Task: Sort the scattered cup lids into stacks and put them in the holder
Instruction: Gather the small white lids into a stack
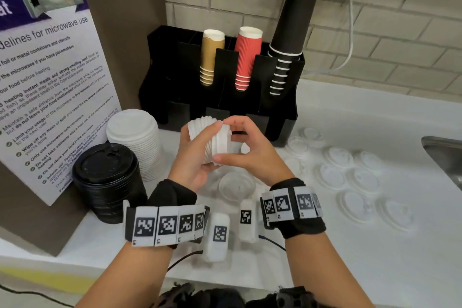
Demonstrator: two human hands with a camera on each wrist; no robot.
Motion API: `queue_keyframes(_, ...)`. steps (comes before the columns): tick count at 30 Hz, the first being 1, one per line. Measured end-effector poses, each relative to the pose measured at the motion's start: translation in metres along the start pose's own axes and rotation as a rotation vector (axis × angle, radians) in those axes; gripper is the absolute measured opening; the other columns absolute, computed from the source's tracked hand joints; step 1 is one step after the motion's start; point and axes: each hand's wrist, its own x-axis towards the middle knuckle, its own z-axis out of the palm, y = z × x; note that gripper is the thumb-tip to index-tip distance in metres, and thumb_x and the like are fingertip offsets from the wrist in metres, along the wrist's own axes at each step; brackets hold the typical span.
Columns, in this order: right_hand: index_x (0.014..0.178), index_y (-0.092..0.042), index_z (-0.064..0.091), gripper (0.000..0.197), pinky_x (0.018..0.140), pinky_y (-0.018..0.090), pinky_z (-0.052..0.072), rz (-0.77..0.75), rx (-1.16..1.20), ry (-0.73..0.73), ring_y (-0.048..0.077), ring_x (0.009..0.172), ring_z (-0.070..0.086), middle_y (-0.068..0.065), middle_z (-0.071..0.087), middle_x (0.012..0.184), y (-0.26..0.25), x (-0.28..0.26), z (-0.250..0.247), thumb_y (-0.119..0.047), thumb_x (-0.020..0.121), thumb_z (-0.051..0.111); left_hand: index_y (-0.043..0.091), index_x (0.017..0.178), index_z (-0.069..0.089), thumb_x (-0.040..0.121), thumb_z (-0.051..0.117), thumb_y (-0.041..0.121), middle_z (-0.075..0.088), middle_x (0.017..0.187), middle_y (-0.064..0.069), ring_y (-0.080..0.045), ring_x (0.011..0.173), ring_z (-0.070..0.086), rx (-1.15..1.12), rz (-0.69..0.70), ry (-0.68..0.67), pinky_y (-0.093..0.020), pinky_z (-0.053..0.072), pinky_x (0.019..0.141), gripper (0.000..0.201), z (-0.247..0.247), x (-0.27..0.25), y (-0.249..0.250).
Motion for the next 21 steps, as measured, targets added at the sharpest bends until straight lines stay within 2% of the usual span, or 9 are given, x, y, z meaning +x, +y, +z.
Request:
queue_keyframes(3, 0.127, -0.025, 0.049, 0.067, 0.097, 0.024, 0.048, 0.011, -0.005, -0.014, 0.006, 0.114, 0.053, -0.006, 0.054, 0.123, 0.001, -0.003, -0.003, -0.014, 0.071, 0.084, 0.025, 0.135, 0.046, 0.066, 0.077, 0.040, 0.063, 0.126, -0.011, -0.027, 0.107, 0.068, 0.007, -0.026, -0.053, -0.048, 0.059, 0.078, 0.077, 0.000, -0.001, 0.001)
queue_keyframes(6, 0.126, -0.033, 0.047, 0.066, 0.091, 0.031, 0.054, 0.038, 0.007, -0.024, 0.011, 0.109, 0.058, -0.006, 0.055, 0.119, 0.003, -0.005, -0.005, -0.012, 0.073, 0.081, 0.024, 0.138, 0.046, 0.069, 0.074, 0.041, 0.063, 0.127, -0.012, -0.027, 0.105, 0.069, 0.000, -0.054, -0.086, -0.044, 0.059, 0.072, 0.076, 0.000, -0.002, 0.002)
queue_keyframes(9, 0.125, -0.039, 0.047, 0.064, 0.086, 0.033, 0.056, 0.057, 0.069, -0.018, 0.014, 0.107, 0.060, -0.002, 0.056, 0.119, 0.002, -0.007, -0.013, -0.013, 0.075, 0.078, 0.023, 0.138, 0.047, 0.072, 0.073, 0.041, 0.062, 0.130, -0.013, -0.030, 0.110, 0.067, 0.041, -0.089, -0.162, -0.046, 0.059, 0.075, 0.074, -0.004, -0.002, 0.005)
queue_keyframes(12, 0.126, -0.037, 0.050, 0.064, 0.088, 0.034, 0.055, 0.058, 0.113, -0.038, 0.016, 0.109, 0.061, 0.002, 0.058, 0.122, -0.001, -0.007, -0.019, -0.016, 0.073, 0.079, 0.024, 0.134, 0.049, 0.068, 0.080, 0.044, 0.062, 0.129, -0.012, -0.029, 0.111, 0.066, 0.125, -0.089, -0.234, -0.046, 0.059, 0.077, 0.076, -0.005, -0.004, 0.009)
queue_keyframes(14, 0.127, -0.035, 0.052, 0.065, 0.092, 0.038, 0.054, 0.049, 0.100, -0.058, 0.017, 0.113, 0.059, 0.000, 0.059, 0.124, -0.004, -0.005, -0.019, -0.018, 0.072, 0.080, 0.027, 0.131, 0.050, 0.063, 0.081, 0.043, 0.062, 0.128, -0.010, -0.028, 0.112, 0.066, 0.157, -0.056, -0.235, -0.044, 0.059, 0.078, 0.076, -0.002, -0.006, 0.008)
queue_keyframes(18, 0.127, -0.030, 0.053, 0.065, 0.098, 0.045, 0.050, 0.028, 0.077, -0.048, 0.018, 0.117, 0.056, 0.000, 0.057, 0.124, -0.007, -0.004, -0.018, -0.016, 0.071, 0.082, 0.030, 0.125, 0.051, 0.067, 0.081, 0.040, 0.061, 0.128, -0.010, -0.024, 0.109, 0.067, 0.150, -0.004, -0.223, -0.041, 0.059, 0.079, 0.066, 0.000, -0.007, 0.008)
queue_keyframes(21, 0.126, -0.030, 0.053, 0.065, 0.098, 0.047, 0.050, 0.024, 0.071, -0.053, 0.020, 0.116, 0.056, 0.001, 0.057, 0.124, -0.009, -0.002, -0.016, -0.015, 0.070, 0.083, 0.026, 0.131, 0.050, 0.072, 0.078, 0.036, 0.062, 0.127, -0.011, -0.028, 0.112, 0.065, 0.130, 0.000, -0.220, -0.041, 0.059, 0.081, 0.066, 0.000, -0.007, 0.009)
